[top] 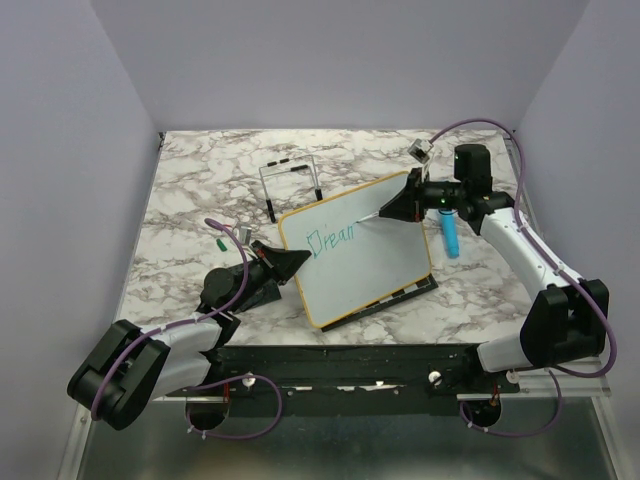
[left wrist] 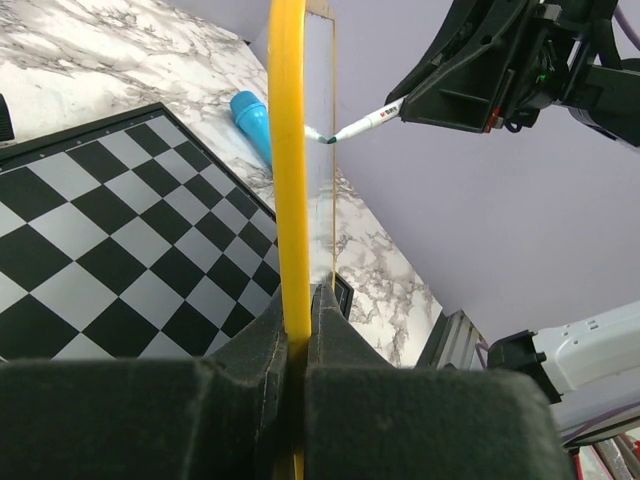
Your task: Write a sentence on the whiteboard
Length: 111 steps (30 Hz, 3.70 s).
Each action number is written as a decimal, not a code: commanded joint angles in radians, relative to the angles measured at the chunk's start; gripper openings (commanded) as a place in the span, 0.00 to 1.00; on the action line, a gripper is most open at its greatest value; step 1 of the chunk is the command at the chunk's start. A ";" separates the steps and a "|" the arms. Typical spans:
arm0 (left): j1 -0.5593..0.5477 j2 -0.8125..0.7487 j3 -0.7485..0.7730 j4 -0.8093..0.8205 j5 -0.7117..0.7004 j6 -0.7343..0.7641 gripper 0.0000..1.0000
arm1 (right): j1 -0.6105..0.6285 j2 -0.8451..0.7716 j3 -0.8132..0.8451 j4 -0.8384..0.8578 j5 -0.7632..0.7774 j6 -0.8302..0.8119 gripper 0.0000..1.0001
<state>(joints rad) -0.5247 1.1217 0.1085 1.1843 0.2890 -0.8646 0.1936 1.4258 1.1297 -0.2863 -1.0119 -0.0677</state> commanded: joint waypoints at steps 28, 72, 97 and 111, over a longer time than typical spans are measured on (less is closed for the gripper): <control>-0.005 0.000 0.005 -0.069 0.038 0.125 0.00 | -0.077 -0.123 -0.051 -0.030 -0.142 -0.046 0.01; -0.005 0.013 -0.003 -0.045 0.039 0.116 0.00 | -0.076 -0.001 -0.064 0.095 -0.056 0.025 0.01; -0.005 0.006 -0.003 -0.055 0.036 0.121 0.00 | -0.045 -0.014 -0.077 0.001 -0.053 -0.041 0.01; -0.005 -0.007 -0.006 -0.068 0.035 0.125 0.00 | -0.074 -0.059 -0.107 -0.004 0.027 -0.038 0.01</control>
<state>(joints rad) -0.5251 1.1141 0.1120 1.1732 0.2924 -0.8600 0.1352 1.3846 1.0439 -0.2790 -1.0401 -0.0837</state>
